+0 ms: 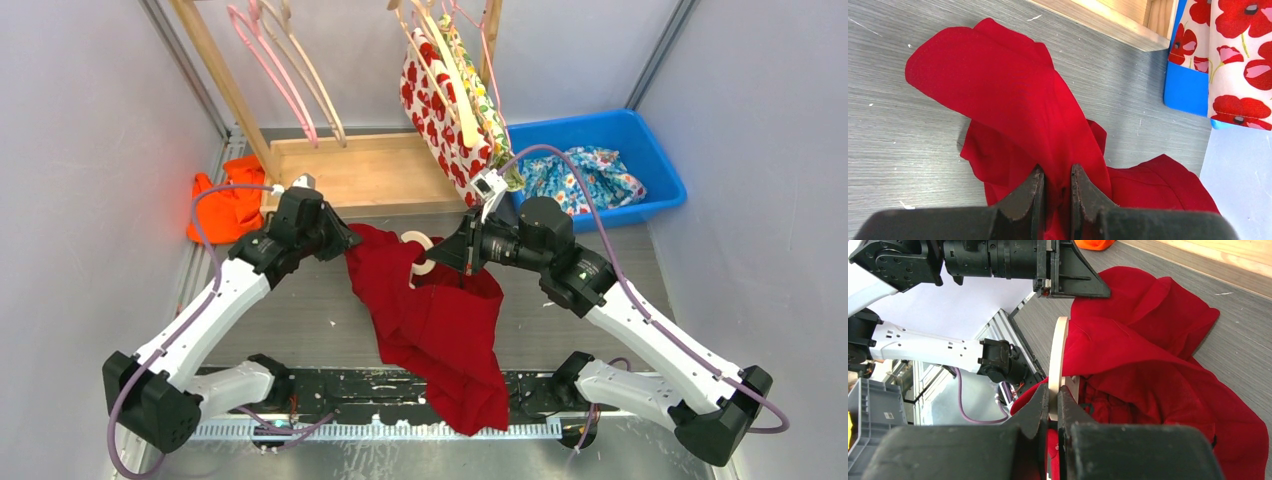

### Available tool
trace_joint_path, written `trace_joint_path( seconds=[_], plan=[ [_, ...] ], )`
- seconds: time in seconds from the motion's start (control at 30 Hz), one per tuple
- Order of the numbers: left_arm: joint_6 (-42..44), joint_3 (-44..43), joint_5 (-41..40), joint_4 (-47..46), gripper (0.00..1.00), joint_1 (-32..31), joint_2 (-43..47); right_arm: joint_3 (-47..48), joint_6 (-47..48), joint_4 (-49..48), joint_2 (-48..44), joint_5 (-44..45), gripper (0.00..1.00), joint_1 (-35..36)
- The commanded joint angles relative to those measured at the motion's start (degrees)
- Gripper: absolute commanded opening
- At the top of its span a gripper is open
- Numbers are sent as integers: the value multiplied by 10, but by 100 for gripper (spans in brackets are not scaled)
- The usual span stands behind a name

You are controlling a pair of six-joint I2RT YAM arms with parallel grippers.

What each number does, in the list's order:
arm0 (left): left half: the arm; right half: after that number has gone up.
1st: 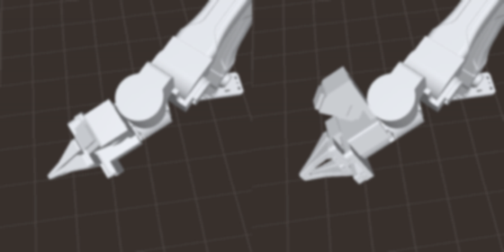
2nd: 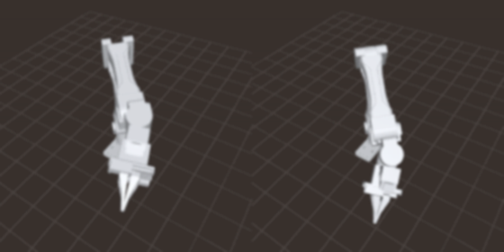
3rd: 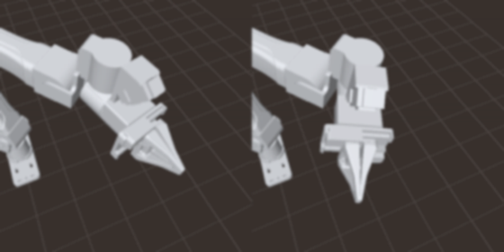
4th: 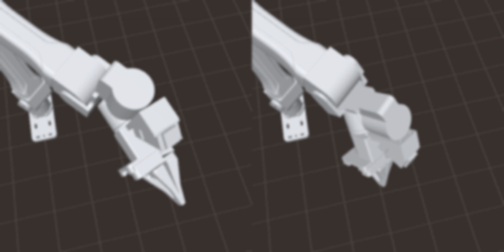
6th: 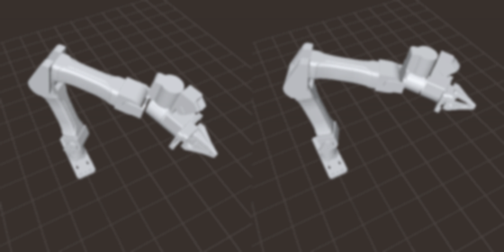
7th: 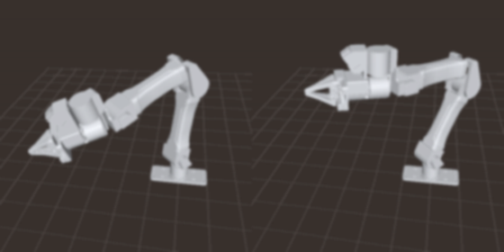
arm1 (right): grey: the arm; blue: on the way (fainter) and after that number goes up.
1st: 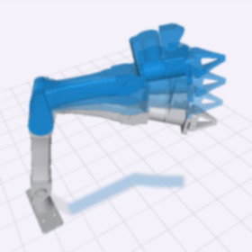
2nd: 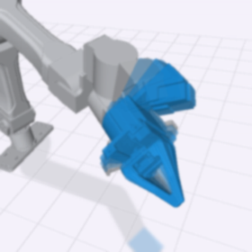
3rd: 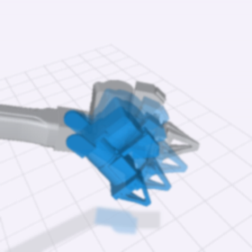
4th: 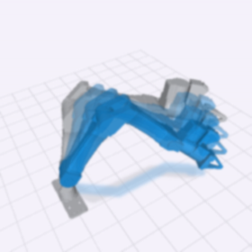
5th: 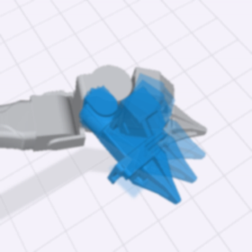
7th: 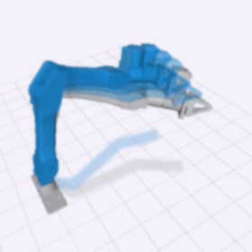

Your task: Place the skirt on the hanger

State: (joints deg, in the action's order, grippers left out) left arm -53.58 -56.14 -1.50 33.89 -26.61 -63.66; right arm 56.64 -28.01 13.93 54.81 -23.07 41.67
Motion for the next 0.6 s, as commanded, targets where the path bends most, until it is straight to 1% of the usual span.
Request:
trace_joint_path(
  seconds=[0.0, 0.1, 0.17, 0.23, 0.3, 0.37, 0.47, 0.57],
  plan=[
    [80, -6, -66, 46, 5, 15, 21, 35, -5, -63, -12, 13, 1, -9],
    [85, -9, -69, 51, 8, 19, 24, 44, -2, -56, -2, 13, 1, -8],
    [91, -12, -69, 55, 13, 22, 26, 52, -1, -52, 7, 11, 1, -9],
    [96, -13, -73, 60, 23, 23, 33, 59, -2, -50, 20, 10, 1, -9],
    [100, -10, -74, 58, 37, 25, 45, 66, -5, -52, 33, 3, 1, -9],
    [105, -5, -71, 53, 49, 25, 60, 73, -4, -51, 48, -1, 1, -9],
    [107, 3, -74, 48, 59, 25, 81, 85, -3, -46, 74, -4, 1, -9],
    [107, 10, -78, 40, 67, 26, 94, 100, -10, -43, 100, -12, 1, -8]
  ],
)
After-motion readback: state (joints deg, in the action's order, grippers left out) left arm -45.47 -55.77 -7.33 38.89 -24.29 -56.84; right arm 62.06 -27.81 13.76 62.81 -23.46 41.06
